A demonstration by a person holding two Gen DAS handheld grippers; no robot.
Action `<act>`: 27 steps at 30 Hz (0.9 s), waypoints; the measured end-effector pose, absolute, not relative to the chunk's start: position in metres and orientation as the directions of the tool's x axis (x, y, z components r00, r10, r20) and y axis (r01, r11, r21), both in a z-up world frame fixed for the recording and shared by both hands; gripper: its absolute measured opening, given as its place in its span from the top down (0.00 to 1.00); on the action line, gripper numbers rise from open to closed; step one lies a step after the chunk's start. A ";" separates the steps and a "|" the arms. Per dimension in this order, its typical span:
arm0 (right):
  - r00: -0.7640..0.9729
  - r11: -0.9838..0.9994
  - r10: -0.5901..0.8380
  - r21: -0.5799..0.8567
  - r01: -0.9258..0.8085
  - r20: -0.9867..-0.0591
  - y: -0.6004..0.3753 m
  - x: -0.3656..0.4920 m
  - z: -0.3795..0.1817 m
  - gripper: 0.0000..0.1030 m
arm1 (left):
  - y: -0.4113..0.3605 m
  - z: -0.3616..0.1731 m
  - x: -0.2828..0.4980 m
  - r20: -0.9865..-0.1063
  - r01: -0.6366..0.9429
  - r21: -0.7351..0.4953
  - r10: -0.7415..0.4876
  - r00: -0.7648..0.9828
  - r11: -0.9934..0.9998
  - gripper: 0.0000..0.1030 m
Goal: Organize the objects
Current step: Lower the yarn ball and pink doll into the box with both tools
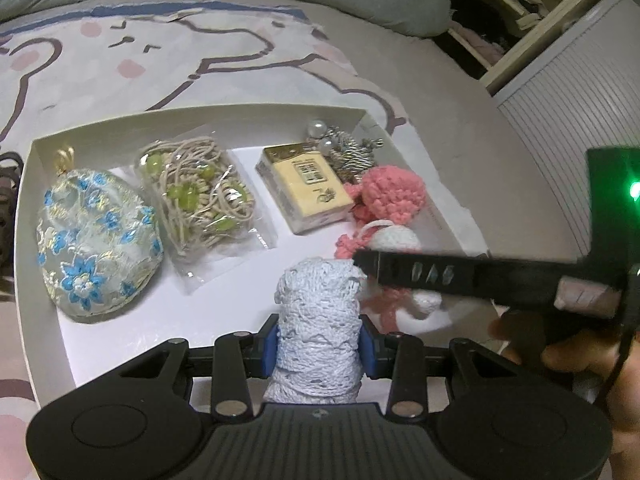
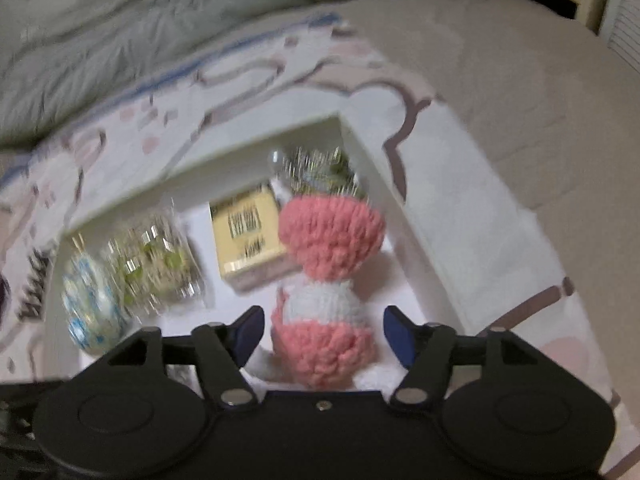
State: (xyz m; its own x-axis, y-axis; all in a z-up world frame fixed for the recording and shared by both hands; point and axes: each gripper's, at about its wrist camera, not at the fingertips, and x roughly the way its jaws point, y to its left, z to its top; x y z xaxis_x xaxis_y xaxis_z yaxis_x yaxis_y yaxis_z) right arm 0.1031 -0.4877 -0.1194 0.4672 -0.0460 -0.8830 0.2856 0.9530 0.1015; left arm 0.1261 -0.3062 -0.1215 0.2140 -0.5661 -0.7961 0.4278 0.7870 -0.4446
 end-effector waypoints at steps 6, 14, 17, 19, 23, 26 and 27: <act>0.433 0.975 -0.048 0.052 0.215 -0.900 -0.488 0.101 -0.119 0.46 | -0.301 -0.122 0.134 -0.786 0.398 -0.465 -0.576 0.225 0.791 0.61; 0.415 0.991 -0.030 0.027 0.132 -0.909 -0.501 0.063 -0.102 0.47 | -0.311 -0.125 0.127 -0.768 0.394 -0.506 -0.609 0.199 0.767 0.61; 0.394 0.997 -0.033 -0.003 0.076 -0.918 -0.497 0.052 -0.100 0.47 | -0.315 -0.128 0.123 -0.749 0.371 -0.541 -0.633 0.196 0.755 0.61; 0.381 0.999 -0.043 -0.029 0.041 -0.924 -0.493 0.049 -0.103 0.46 | -0.316 -0.132 0.120 -0.728 0.343 -0.575 -0.656 0.199 0.743 0.60; 0.391 0.999 -0.048 -0.042 0.024 -0.919 -0.491 0.042 -0.101 0.41 | -0.320 -0.140 0.117 -0.712 0.296 -0.621 -0.680 0.175 0.726 0.59; 0.415 0.999 -0.035 -0.019 0.042 -0.909 -0.494 0.038 -0.094 0.37 | -0.324 -0.143 0.115 -0.726 0.297 -0.611 -0.669 0.159 0.734 0.53; 0.425 0.999 -0.030 -0.010 0.051 -0.905 -0.496 0.037 -0.092 0.37 | -0.323 -0.143 0.115 -0.726 0.295 -0.612 -0.669 0.160 0.734 0.52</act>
